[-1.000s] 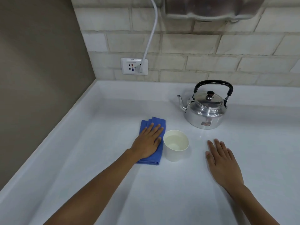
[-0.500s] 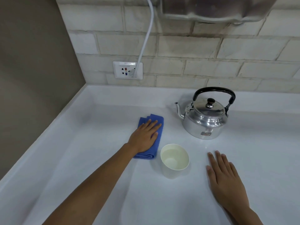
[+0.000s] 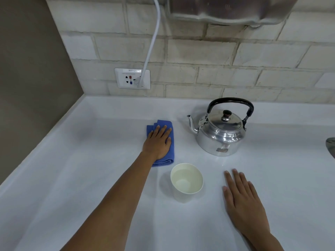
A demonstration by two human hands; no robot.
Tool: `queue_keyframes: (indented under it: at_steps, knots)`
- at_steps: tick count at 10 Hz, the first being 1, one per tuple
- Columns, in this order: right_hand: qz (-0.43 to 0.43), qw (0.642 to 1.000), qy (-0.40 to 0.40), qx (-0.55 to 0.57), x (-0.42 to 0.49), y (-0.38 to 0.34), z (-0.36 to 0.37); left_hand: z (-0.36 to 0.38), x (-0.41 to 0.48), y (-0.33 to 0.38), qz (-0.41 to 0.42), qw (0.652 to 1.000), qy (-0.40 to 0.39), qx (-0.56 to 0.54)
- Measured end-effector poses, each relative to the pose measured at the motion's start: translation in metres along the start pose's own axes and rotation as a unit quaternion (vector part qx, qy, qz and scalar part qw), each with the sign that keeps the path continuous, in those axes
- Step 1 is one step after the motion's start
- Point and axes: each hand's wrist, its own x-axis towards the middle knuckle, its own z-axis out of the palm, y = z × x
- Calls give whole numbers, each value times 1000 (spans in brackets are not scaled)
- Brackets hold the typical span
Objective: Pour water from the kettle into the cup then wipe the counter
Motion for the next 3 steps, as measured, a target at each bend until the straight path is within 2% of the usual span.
queue_keyframes:
  at_steps: [2,3]
  knots:
    - [-1,1000,4,-3,0,4,2,-2,3,-1,4,1000,-18,-12]
    - [-16,1000,-2,-18,1,4,4,0,-6,-4,-4,1000,21,-10]
